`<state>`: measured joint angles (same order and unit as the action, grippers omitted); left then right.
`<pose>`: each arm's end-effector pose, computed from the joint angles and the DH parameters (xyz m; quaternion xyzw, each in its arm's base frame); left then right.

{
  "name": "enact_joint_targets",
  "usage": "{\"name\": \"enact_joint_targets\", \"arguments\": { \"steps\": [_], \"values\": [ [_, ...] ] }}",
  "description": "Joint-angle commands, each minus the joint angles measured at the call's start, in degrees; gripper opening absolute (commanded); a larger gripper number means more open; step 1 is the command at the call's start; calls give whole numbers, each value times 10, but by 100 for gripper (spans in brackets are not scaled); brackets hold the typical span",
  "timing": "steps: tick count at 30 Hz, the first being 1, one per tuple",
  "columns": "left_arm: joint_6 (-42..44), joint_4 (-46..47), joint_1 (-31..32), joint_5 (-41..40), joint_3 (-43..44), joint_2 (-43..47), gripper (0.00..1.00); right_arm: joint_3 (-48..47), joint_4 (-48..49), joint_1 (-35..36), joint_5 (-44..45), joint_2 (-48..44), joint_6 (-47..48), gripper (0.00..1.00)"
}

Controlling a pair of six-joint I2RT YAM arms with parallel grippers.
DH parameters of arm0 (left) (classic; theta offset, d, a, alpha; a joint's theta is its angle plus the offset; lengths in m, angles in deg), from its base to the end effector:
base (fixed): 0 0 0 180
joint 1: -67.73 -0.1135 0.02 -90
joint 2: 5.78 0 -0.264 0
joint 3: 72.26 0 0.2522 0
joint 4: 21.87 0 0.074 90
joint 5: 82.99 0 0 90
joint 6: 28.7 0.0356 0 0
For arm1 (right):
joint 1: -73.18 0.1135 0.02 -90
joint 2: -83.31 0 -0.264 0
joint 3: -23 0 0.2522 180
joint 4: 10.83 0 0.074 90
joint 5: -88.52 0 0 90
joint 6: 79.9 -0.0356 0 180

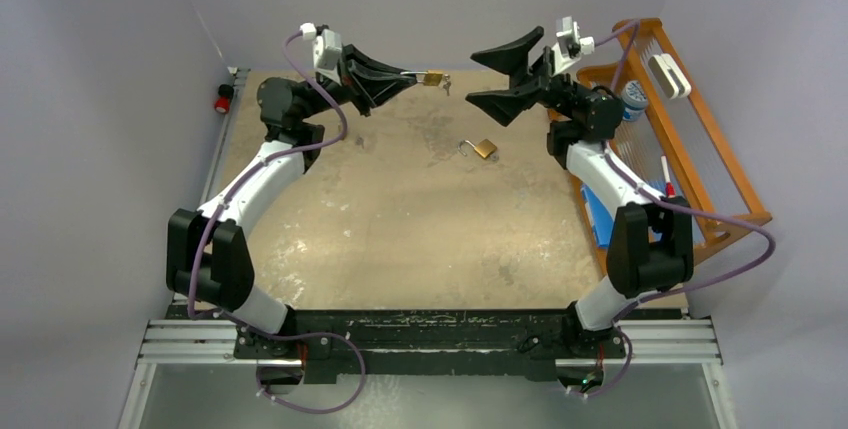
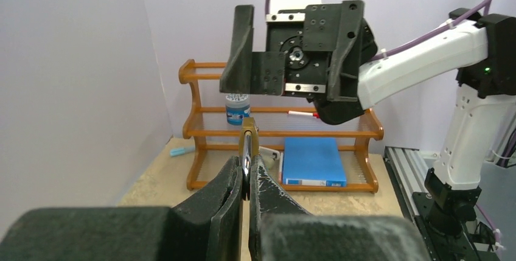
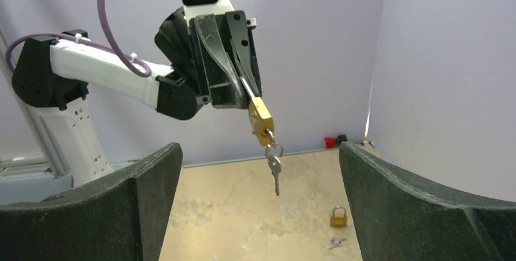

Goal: Lock with the key
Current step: Lock the lock.

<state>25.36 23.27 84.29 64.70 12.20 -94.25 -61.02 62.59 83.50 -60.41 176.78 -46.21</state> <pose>0.3121 -0.1242 0.4210 0.3720 0.4311 -0.5317 0.6270 0.3146 0.0883 0.4186 -0.3646 0.3677 0.5585 0.6480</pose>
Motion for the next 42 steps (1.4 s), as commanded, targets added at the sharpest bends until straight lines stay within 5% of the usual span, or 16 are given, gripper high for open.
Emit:
{"name": "enact_joint_targets", "arguments": {
  "steps": [1, 19, 42],
  "values": [
    [44, -30, -2, -6, 7, 25, 0, 33, -18, 5, 73, -43, 81, 99],
    [85, -78, -3, -6, 8, 38, 0, 41, -265, 70, 56, -75, 315, 88],
    [97, -93, -2, 2, 9, 43, 0, 22, -239, 72, 42, -32, 292, 66]
  ]
}}
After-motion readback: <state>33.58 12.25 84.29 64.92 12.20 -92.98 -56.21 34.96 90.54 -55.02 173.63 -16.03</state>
